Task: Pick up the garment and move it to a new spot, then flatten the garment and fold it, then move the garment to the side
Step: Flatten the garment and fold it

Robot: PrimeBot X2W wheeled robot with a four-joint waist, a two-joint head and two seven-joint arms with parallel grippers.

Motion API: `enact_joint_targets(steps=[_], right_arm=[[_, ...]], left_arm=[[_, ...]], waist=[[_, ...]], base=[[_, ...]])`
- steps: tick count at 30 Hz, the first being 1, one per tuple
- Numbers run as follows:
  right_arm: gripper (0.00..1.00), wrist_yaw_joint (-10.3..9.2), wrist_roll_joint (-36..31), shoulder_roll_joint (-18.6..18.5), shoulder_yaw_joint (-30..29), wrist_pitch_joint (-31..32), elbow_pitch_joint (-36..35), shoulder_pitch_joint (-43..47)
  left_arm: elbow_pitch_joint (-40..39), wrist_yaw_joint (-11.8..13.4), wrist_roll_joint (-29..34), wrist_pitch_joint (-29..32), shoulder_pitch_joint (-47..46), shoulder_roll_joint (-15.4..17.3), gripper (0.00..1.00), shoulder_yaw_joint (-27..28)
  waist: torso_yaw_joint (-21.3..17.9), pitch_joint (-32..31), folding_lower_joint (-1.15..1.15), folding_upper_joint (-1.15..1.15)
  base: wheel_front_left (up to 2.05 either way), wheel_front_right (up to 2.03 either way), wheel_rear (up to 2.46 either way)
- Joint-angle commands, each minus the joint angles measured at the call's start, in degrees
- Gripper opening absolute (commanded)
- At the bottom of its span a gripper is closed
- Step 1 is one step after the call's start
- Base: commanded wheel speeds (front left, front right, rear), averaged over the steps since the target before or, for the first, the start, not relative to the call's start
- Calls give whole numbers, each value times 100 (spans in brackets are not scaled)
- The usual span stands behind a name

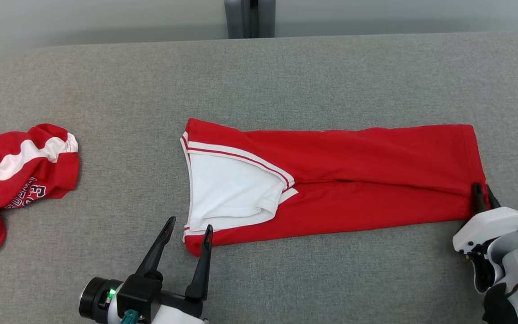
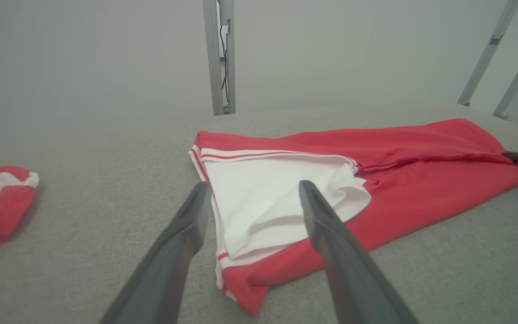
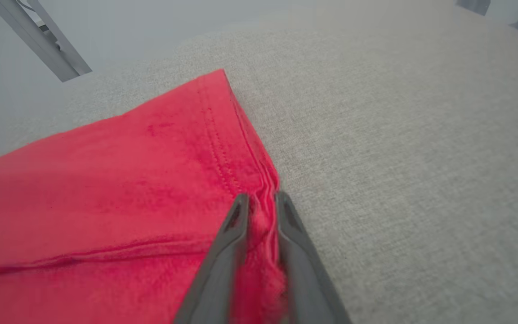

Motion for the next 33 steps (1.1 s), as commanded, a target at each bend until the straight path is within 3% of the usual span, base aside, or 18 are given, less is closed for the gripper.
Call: enact_joint_targets(steps=[1, 14, 21, 33], right_arm=[[0, -3, -49, -24, -18, 17, -76, 55], [0, -2, 87, -469, 156, 12, -906, 23], [0, -1, 626, -344, 839, 45, -1045, 35], [0, -1, 1592, -43, 2199, 849, -2429, 444]], left_arm=[[3, -19, 37, -23, -122, 26, 100, 19], [120, -48, 52, -23, -10, 7, 100, -22], [214, -60, 37, -23, 51, -4, 100, -84], [269, 30, -89, -23, 249, -35, 100, -199]], waist=[[6, -21, 0, 0], [75, -378, 0, 0], [170, -626, 0, 0], [490, -1019, 0, 0]], base=[[0, 0, 0], [0, 0, 0], [0, 0, 0], [0, 0, 0]])
